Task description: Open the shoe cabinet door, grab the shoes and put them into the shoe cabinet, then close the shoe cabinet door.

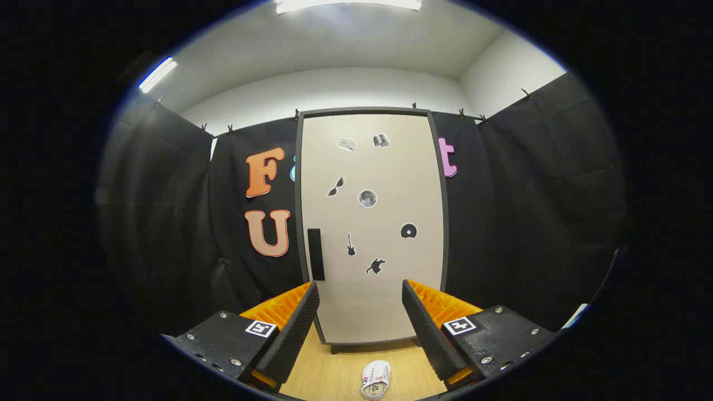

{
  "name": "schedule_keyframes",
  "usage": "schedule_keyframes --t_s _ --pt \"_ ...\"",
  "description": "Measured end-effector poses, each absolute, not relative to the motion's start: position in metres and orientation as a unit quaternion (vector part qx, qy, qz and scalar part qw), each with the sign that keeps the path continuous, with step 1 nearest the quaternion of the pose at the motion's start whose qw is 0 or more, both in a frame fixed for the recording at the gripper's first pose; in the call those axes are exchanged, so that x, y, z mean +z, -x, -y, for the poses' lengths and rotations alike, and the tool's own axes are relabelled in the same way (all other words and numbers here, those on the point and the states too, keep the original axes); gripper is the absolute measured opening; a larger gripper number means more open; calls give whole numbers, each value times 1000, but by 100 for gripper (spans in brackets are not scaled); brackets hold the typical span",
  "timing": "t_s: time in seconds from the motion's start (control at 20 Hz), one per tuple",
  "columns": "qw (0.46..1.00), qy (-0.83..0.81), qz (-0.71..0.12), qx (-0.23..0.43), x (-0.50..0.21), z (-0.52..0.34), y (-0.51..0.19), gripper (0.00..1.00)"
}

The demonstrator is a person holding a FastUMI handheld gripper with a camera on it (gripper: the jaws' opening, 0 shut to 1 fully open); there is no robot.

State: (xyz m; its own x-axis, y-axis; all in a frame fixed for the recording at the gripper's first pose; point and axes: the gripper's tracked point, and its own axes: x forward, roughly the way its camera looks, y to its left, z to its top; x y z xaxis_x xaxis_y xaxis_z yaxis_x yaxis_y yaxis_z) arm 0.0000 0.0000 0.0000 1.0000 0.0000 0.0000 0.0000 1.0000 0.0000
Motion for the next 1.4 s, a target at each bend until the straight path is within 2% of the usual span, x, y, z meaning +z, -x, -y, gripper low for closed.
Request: schedule_keyframes --t_s 1.4 --pt "1000 4 -12 11 -8 -15 -16 94"
